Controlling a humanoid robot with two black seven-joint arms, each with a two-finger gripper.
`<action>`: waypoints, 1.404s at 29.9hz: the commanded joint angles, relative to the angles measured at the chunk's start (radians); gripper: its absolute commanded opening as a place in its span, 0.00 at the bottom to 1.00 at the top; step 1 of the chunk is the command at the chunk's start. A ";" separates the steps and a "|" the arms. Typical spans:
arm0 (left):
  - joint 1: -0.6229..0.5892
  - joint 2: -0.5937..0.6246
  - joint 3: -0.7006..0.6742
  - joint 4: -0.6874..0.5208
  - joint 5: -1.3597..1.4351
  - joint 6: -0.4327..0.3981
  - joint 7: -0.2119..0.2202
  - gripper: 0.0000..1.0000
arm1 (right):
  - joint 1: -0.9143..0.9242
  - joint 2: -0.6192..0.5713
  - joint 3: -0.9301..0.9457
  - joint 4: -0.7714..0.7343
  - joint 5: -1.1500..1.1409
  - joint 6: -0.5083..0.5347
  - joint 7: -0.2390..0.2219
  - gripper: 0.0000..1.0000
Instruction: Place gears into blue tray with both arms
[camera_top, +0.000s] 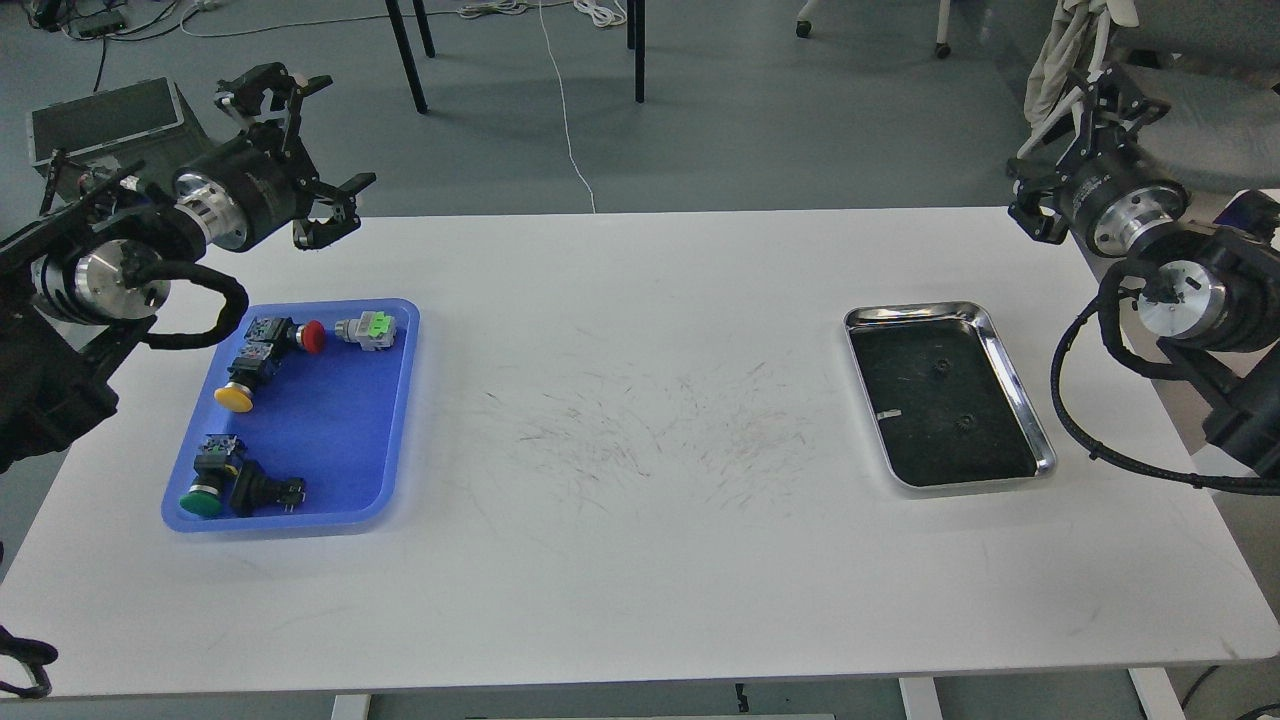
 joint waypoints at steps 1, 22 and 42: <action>0.000 0.004 -0.003 0.001 0.000 -0.001 -0.003 0.99 | 0.000 0.001 0.002 0.002 0.000 -0.001 0.000 0.99; -0.009 -0.006 -0.014 0.034 -0.002 0.037 -0.002 0.99 | 0.000 0.005 0.031 -0.001 0.003 -0.012 0.000 0.99; -0.011 -0.019 -0.014 0.037 -0.003 0.039 -0.002 0.99 | -0.020 0.007 0.078 -0.006 0.005 -0.013 0.005 0.99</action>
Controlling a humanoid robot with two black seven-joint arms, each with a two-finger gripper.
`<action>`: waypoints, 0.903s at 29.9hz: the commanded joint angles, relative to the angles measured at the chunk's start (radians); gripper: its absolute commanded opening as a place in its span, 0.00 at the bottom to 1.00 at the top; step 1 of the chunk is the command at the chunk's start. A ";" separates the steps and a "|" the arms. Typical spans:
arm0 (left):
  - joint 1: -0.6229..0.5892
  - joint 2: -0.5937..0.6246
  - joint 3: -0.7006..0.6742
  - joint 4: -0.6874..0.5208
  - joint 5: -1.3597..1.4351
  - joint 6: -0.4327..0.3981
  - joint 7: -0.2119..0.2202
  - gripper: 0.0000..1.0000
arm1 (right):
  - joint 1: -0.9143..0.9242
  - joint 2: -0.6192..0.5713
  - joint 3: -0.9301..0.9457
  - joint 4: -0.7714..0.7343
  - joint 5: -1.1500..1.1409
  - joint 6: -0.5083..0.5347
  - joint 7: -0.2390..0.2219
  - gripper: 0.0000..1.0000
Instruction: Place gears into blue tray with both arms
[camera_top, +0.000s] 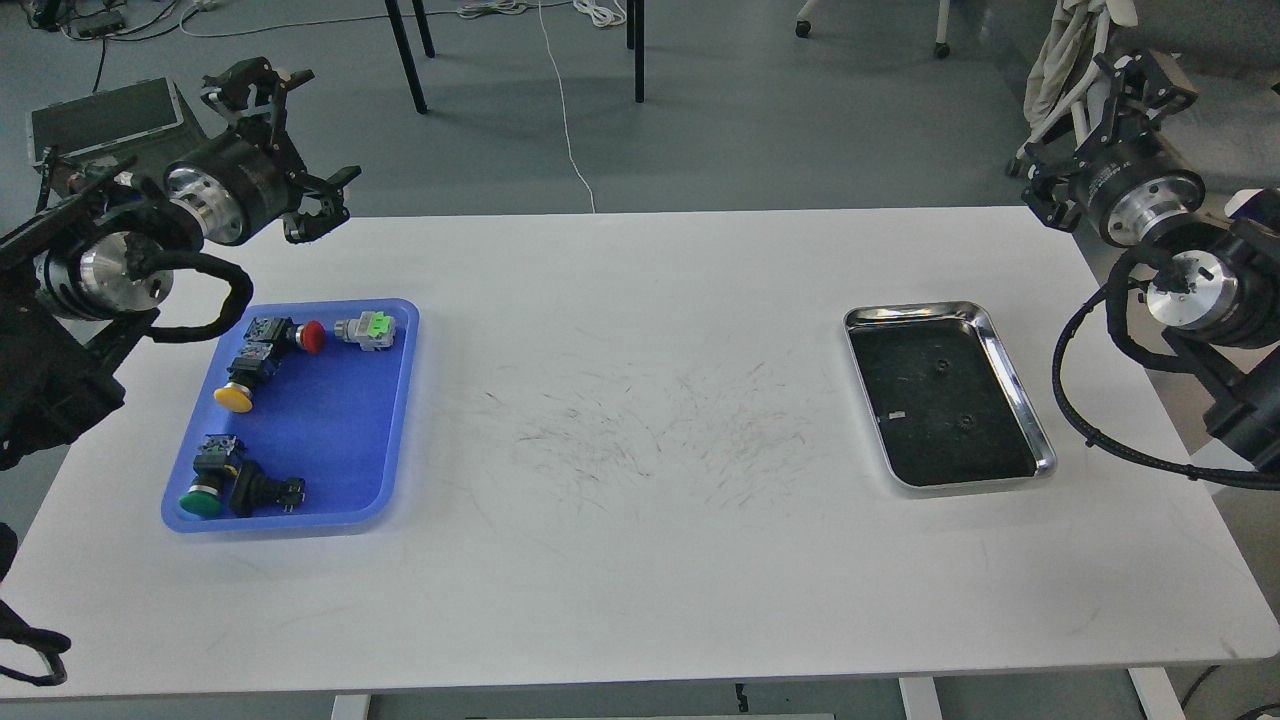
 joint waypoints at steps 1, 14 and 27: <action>0.001 0.001 0.001 0.000 0.000 0.001 0.000 0.99 | -0.005 0.000 0.001 0.002 0.000 0.002 0.001 0.99; 0.001 0.001 0.001 0.000 0.001 -0.001 0.000 0.99 | -0.007 0.000 0.001 0.005 0.000 0.002 0.001 0.99; 0.001 0.009 0.001 0.000 0.001 -0.001 0.000 0.99 | -0.015 -0.008 -0.001 0.006 0.000 0.003 0.001 0.99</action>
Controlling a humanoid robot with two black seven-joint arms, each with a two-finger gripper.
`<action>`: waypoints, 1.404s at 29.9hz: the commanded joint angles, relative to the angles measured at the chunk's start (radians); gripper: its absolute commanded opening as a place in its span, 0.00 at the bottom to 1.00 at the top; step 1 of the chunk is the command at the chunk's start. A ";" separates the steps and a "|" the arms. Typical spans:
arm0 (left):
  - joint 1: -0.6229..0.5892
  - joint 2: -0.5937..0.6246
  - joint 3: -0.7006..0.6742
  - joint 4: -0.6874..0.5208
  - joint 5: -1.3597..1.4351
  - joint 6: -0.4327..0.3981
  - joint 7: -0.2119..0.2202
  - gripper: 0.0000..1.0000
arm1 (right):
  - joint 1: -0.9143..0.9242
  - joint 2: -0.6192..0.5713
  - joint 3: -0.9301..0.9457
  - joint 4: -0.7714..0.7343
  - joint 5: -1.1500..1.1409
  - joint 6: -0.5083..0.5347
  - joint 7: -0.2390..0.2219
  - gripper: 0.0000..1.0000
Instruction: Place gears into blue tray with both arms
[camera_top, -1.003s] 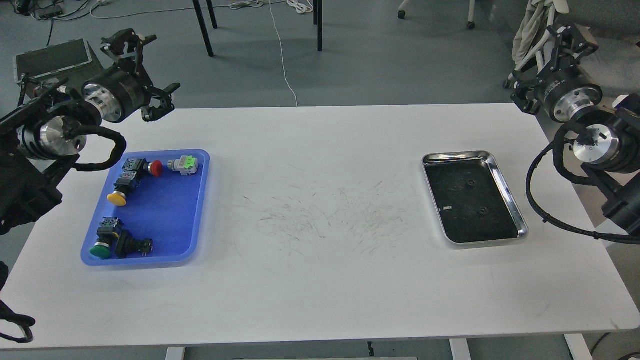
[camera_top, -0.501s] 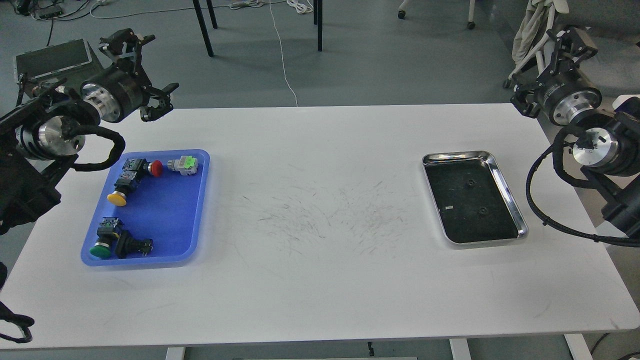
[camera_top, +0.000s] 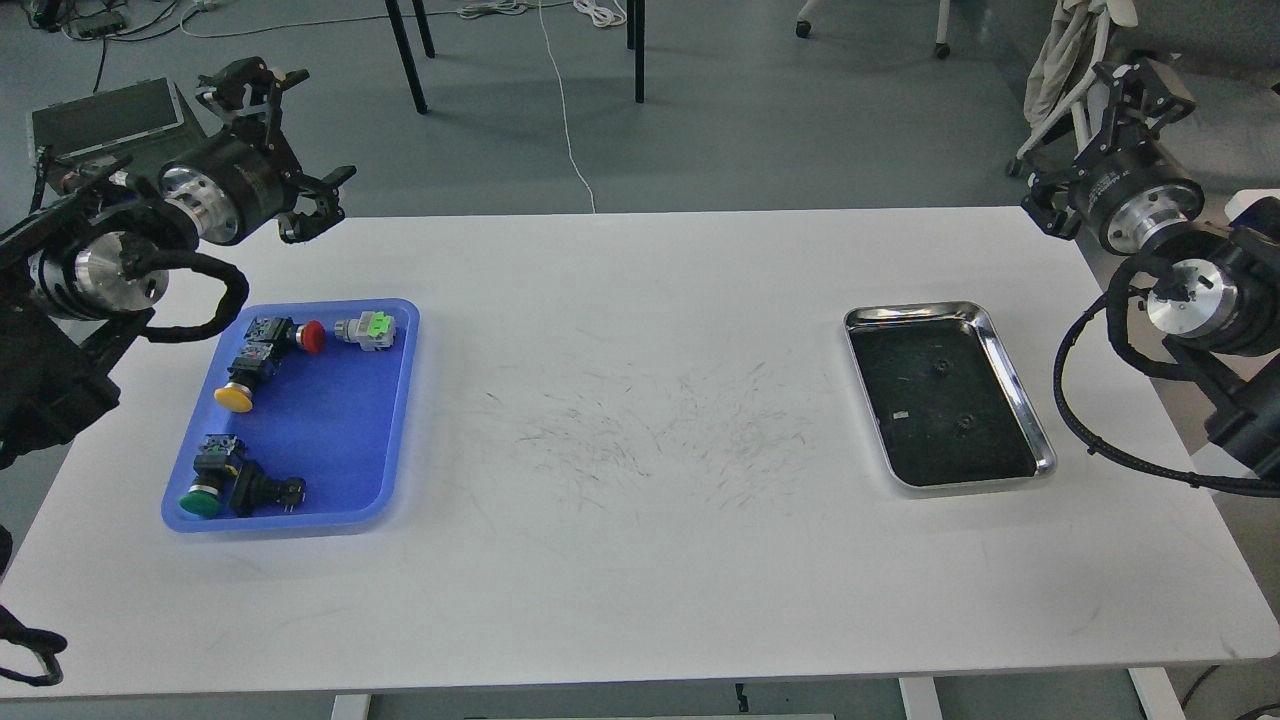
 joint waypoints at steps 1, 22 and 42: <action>0.000 0.001 0.000 0.000 0.000 -0.001 0.000 0.99 | -0.001 -0.002 0.000 0.001 0.000 0.000 0.000 0.99; 0.000 -0.002 0.000 0.003 -0.002 0.002 0.000 0.99 | -0.005 -0.002 -0.003 0.000 -0.002 0.002 0.001 0.99; 0.007 0.001 -0.006 0.026 -0.005 0.000 -0.002 0.99 | -0.015 -0.009 0.058 -0.003 -0.002 0.017 -0.002 0.99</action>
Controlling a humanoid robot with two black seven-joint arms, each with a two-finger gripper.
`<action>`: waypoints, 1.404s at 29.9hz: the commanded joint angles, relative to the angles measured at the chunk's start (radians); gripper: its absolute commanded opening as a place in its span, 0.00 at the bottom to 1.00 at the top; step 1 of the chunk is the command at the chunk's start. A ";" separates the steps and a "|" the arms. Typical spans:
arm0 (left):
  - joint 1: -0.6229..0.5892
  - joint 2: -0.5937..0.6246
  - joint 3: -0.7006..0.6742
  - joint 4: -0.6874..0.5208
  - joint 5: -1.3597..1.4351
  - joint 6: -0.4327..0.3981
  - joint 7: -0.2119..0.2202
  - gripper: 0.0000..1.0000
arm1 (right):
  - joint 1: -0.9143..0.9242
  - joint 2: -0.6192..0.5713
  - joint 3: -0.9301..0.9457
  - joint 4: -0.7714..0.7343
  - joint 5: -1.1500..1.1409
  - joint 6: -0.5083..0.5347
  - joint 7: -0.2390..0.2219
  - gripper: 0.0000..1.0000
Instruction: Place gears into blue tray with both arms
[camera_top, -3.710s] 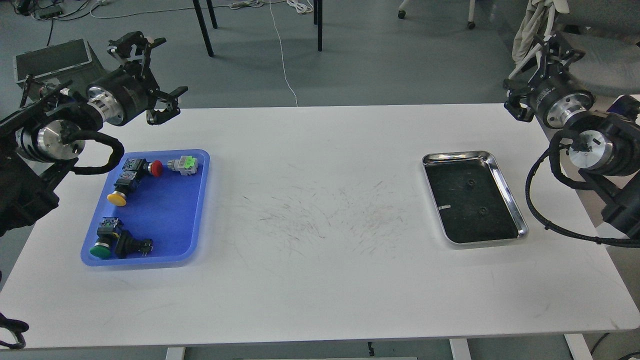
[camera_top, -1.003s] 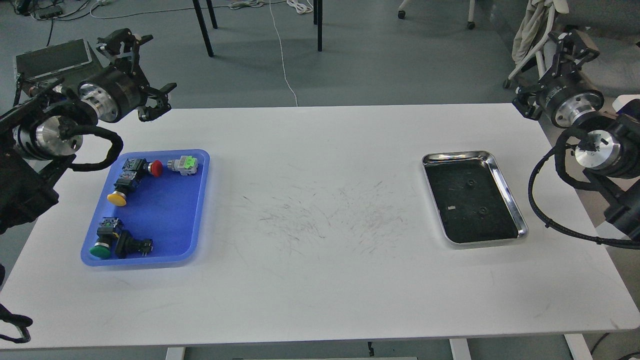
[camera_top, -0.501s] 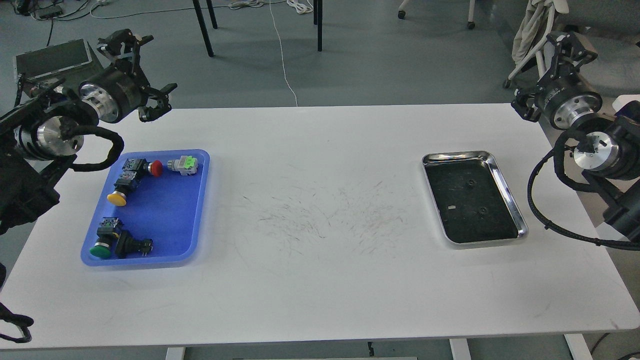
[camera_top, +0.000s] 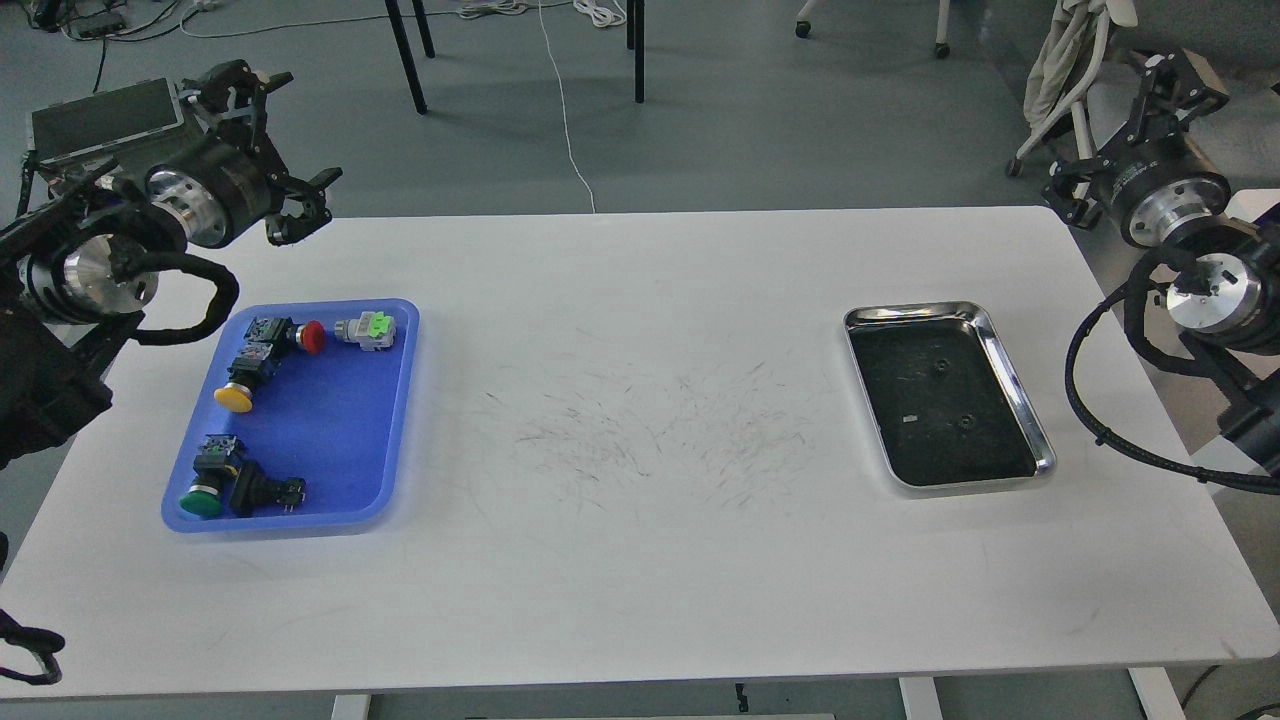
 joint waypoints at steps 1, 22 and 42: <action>0.000 -0.001 0.002 0.002 0.001 0.000 0.001 0.99 | 0.000 -0.001 -0.015 0.004 -0.002 0.005 -0.003 0.99; -0.007 0.016 0.000 0.002 0.001 0.000 0.000 0.99 | 0.343 -0.123 -0.748 0.031 -0.163 0.007 -0.055 0.99; -0.007 0.022 -0.002 0.002 0.001 -0.002 0.000 0.99 | 0.371 0.000 -1.138 0.028 -0.696 -0.012 -0.100 0.97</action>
